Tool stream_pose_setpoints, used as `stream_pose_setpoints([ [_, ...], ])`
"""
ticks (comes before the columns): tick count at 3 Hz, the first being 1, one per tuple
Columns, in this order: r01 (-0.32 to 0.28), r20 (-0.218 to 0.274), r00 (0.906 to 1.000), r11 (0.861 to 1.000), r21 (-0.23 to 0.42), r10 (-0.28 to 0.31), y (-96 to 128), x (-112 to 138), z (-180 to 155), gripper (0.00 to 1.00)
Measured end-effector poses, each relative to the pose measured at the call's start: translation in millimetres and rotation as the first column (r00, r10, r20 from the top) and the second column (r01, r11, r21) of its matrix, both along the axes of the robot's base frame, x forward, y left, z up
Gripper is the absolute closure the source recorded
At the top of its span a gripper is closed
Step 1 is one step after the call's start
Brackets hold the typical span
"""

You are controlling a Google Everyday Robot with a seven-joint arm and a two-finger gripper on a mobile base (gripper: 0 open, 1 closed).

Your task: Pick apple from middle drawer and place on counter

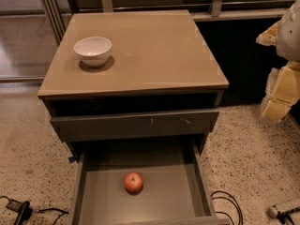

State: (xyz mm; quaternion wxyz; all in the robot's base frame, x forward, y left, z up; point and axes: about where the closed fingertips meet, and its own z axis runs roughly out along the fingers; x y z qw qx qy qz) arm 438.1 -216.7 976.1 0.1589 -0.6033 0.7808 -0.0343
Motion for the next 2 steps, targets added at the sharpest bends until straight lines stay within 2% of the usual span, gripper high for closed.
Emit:
stream_pose_setpoints([
  [1, 0.000, 0.000, 1.0000, 1.000, 0.000, 0.000, 0, 0, 0, 0.00],
  [2, -0.012, 0.011, 0.9999, 1.000, 0.027, 0.012, 12, -5, -15, 0.00],
])
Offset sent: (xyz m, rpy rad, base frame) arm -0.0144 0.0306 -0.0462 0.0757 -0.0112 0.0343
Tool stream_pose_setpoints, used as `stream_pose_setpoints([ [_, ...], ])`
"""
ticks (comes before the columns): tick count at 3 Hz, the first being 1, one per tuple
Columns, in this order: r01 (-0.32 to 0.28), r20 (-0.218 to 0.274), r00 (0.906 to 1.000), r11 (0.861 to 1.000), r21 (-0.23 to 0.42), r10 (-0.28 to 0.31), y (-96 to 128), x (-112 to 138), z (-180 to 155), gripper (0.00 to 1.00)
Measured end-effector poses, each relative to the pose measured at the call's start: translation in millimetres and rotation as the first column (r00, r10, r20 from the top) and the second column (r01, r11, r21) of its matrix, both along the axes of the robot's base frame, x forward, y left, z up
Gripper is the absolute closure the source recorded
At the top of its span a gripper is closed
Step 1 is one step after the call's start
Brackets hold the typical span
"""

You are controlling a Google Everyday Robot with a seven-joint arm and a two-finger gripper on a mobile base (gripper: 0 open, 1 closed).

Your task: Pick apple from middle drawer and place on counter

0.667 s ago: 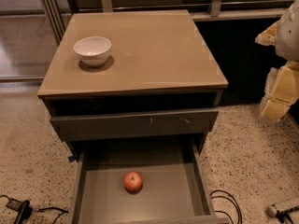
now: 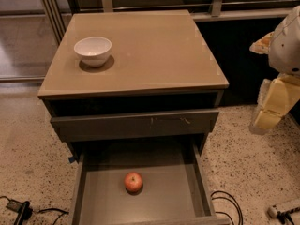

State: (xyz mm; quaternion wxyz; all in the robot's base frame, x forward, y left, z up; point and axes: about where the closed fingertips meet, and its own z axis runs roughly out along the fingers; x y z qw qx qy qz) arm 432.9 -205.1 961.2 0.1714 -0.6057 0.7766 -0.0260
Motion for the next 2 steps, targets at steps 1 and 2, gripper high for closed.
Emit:
stream_pose_setpoints([
  [1, -0.037, -0.023, 0.9990, 0.995, 0.095, 0.039, 31, -4, -43, 0.00],
  [2, -0.080, -0.012, 0.9964, 0.978, 0.194, 0.084, 64, -11, -89, 0.00],
])
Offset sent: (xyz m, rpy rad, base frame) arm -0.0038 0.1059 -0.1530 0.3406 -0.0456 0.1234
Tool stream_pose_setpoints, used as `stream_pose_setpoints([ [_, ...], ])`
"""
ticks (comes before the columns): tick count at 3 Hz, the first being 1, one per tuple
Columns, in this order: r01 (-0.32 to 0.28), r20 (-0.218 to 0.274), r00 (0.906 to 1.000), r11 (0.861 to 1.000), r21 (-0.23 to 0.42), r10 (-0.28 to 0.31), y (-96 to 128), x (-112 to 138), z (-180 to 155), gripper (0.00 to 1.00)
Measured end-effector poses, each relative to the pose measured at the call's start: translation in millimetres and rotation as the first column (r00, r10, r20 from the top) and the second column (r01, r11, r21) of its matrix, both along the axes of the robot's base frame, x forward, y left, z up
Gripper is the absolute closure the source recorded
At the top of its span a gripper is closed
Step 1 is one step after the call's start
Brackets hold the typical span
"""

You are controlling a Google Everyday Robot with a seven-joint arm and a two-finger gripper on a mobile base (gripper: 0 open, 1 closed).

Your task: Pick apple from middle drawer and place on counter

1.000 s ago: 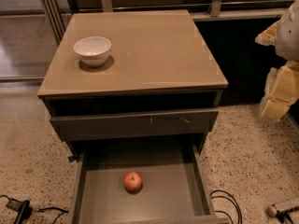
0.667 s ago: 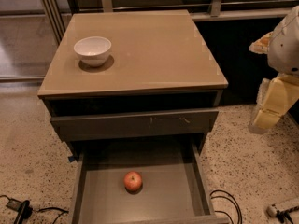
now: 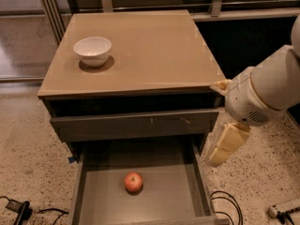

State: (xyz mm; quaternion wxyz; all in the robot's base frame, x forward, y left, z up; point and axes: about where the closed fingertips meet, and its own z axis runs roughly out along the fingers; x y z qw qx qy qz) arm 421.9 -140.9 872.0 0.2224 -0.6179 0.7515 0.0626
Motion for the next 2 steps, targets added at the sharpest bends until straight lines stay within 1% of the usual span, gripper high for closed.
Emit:
stream_pose_setpoints([
  [1, -0.029, 0.036, 0.9990, 0.999, 0.036, 0.028, 17, -1, -49, 0.00],
  [2, -0.006, 0.043, 0.9991, 1.000, 0.019, 0.005, 13, 0, -95, 0.00],
])
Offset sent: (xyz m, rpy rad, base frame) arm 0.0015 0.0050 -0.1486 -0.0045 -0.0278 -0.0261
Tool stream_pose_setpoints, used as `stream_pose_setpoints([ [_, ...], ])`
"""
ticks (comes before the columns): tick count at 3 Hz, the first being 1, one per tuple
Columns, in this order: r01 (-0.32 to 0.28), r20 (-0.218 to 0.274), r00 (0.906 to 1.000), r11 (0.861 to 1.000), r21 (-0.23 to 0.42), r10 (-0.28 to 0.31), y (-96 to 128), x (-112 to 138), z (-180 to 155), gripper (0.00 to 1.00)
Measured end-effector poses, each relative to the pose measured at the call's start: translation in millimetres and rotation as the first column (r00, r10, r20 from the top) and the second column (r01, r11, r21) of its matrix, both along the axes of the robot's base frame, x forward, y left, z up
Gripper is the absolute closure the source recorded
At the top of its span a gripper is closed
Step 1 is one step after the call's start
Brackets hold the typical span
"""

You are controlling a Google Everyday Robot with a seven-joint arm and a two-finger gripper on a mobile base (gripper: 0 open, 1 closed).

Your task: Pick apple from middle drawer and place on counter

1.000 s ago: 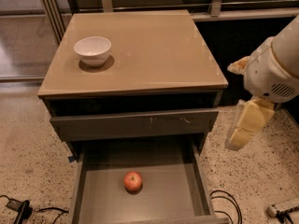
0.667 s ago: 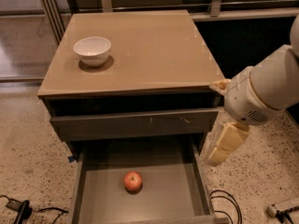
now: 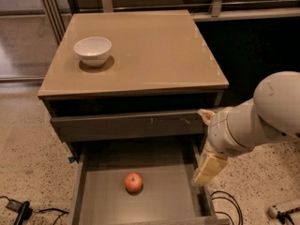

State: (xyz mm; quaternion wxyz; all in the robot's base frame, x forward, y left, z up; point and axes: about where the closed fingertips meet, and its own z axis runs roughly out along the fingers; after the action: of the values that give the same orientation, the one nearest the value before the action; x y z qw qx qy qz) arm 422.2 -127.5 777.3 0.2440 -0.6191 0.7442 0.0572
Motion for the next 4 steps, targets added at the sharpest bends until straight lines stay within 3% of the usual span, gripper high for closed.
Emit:
stream_pose_setpoints([
  [1, 0.000, 0.000, 1.0000, 1.000, 0.000, 0.000, 0, 0, 0, 0.00],
  [3, -0.038, -0.055, 0.9979, 0.998, -0.049, 0.035, 27, 4, -91, 0.00],
  [4, -0.046, -0.069, 0.9967, 0.999, -0.027, 0.044, 38, 8, -137, 0.00],
])
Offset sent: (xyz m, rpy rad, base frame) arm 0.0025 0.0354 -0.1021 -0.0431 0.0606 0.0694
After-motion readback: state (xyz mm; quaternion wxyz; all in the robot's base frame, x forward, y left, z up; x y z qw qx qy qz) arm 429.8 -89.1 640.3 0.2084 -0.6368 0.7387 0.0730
